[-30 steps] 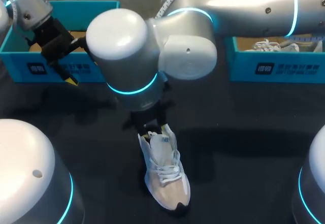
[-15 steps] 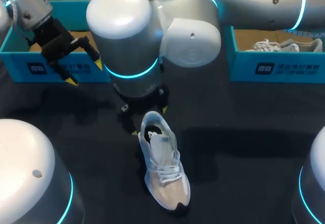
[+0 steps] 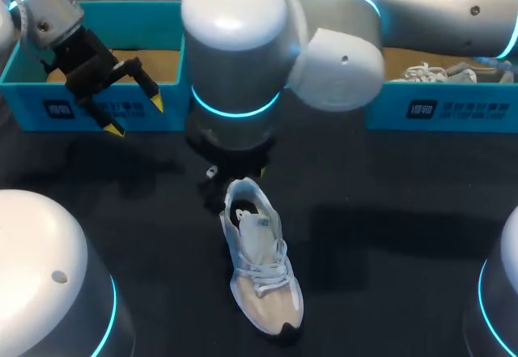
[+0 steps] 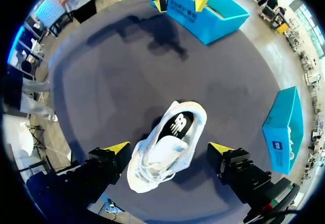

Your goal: Take the shoe out of the shoebox, open the shoe tongue, remove and reinsert the insole, then place the shoe into the shoebox

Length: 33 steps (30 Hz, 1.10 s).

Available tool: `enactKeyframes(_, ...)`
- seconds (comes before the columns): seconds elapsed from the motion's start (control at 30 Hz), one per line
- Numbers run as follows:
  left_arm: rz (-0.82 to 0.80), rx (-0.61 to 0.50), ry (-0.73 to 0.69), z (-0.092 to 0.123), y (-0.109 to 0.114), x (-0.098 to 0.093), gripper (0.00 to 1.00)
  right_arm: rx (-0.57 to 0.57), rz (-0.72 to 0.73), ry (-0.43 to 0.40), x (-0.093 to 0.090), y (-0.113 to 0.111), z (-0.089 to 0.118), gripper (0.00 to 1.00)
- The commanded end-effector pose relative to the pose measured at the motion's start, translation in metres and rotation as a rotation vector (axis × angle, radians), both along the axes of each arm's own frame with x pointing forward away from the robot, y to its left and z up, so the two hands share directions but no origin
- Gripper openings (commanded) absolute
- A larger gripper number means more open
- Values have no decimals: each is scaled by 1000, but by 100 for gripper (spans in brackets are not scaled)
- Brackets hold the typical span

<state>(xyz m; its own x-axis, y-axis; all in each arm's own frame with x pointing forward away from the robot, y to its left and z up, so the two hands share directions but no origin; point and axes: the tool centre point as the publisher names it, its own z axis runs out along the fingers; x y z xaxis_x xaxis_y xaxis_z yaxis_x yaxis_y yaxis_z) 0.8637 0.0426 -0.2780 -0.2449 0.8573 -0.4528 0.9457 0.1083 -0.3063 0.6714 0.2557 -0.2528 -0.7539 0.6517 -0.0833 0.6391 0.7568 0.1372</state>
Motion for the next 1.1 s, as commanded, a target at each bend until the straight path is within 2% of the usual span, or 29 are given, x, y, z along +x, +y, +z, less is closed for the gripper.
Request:
enactKeyframes(0.03,0,2,-2,0,0,-1,100,-56,125,-34,7,-1,-2,100)
enactKeyframes(0.17,0,2,-2,0,0,-1,100,-157,375,-98,12,2,-1,100)
enactKeyframes(0.37,0,2,-2,0,0,-1,100,-264,633,-152,20,5,-6,100)
enactKeyframes(0.43,0,2,-2,0,0,-1,100,-235,765,-174,22,6,-8,100)
enactKeyframes(0.8,0,2,-2,0,0,-1,100,-235,765,-174,22,6,-8,100)
enactKeyframes(0.87,0,2,-2,0,0,-1,100,-268,817,-156,27,13,-10,100)
enactKeyframes(0.9,0,2,-2,0,0,-1,100,-278,889,-182,34,21,-14,100)
enactKeyframes(1.07,0,2,-2,0,0,-1,100,-324,948,-166,48,22,-22,100)
enactKeyframes(1.1,0,2,-2,0,0,-1,100,-337,962,-158,56,23,-26,100)
